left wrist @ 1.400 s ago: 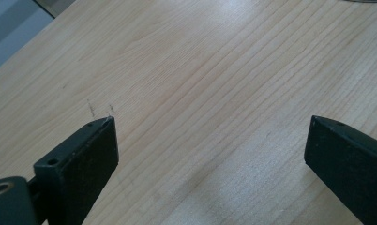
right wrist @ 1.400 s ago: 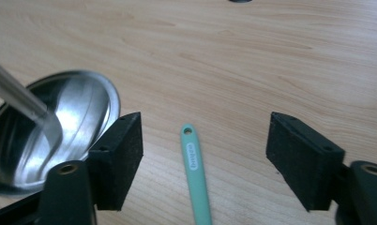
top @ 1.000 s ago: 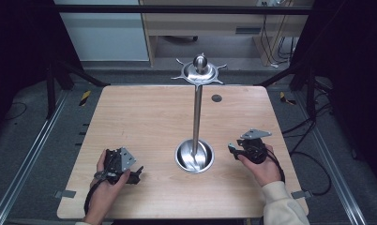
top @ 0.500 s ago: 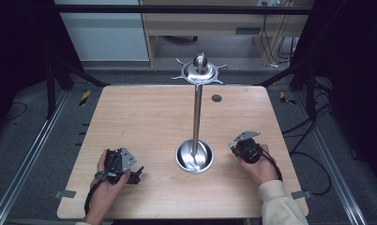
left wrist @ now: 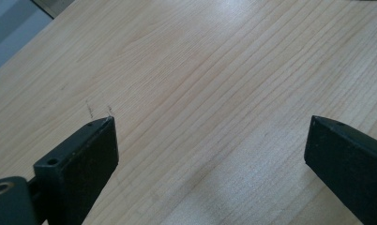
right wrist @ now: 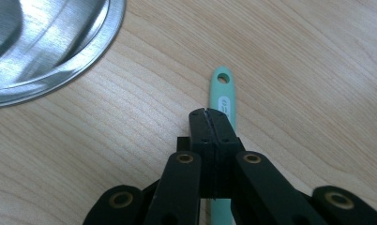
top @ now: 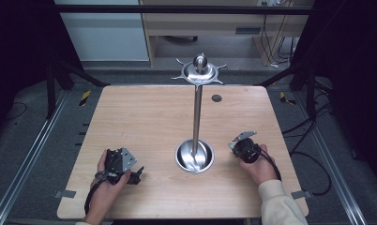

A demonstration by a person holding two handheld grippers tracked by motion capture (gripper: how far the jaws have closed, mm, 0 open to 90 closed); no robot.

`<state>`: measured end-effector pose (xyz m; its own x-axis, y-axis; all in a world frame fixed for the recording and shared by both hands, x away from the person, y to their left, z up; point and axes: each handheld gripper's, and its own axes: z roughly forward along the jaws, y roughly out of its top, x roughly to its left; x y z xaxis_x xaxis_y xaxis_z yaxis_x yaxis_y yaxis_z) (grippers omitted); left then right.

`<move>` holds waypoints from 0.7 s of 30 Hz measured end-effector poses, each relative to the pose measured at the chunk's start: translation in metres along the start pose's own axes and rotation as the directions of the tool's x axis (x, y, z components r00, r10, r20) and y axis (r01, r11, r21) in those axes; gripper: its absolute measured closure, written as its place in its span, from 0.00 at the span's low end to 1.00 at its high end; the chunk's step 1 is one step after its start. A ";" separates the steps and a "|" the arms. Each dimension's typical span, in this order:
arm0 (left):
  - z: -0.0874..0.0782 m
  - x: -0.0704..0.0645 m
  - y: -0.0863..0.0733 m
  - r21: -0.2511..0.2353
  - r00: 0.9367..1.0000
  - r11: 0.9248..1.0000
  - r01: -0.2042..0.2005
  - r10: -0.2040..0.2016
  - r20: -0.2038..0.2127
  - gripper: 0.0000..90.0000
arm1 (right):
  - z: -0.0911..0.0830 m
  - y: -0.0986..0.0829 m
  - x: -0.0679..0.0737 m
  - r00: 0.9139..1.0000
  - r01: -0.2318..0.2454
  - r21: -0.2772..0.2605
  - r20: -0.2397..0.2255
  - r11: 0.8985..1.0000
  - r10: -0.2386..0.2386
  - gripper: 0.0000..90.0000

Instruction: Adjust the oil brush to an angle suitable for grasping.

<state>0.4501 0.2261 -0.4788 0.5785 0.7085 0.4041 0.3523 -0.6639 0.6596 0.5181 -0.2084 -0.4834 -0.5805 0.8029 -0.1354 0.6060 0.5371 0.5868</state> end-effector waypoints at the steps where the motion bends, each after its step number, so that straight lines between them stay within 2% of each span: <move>1: 0.000 0.000 0.000 0.000 1.000 1.000 -0.001 0.001 0.000 0.03 | 0.000 0.000 0.001 1.000 -0.004 0.002 0.001 1.000 0.004 1.00; 7: 0.000 0.000 0.000 0.000 1.000 1.000 -0.001 0.001 -0.001 0.03 | -0.001 0.000 -0.002 0.999 -0.004 0.012 0.041 1.000 0.004 1.00; 13: 0.000 -0.001 0.000 0.001 1.000 1.000 -0.002 0.002 -0.001 0.03 | -0.003 -0.002 -0.007 0.996 -0.043 0.011 0.073 0.999 0.042 1.00; 17: 0.000 -0.002 0.000 0.004 1.000 1.000 -0.005 0.005 0.000 0.03 | -0.003 -0.002 -0.007 0.996 -0.051 0.011 0.068 0.999 0.050 0.98; 21: -0.001 -0.002 0.000 0.003 1.000 1.000 -0.002 0.002 0.002 0.03 | -0.009 0.001 -0.008 0.998 -0.060 0.019 0.033 0.998 0.059 0.95</move>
<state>0.4480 0.2251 -0.4791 0.5808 0.7064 0.4045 0.3534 -0.6665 0.6565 0.5180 -0.2164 -0.4747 -0.5254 0.8414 -0.1265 0.6499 0.4928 0.5786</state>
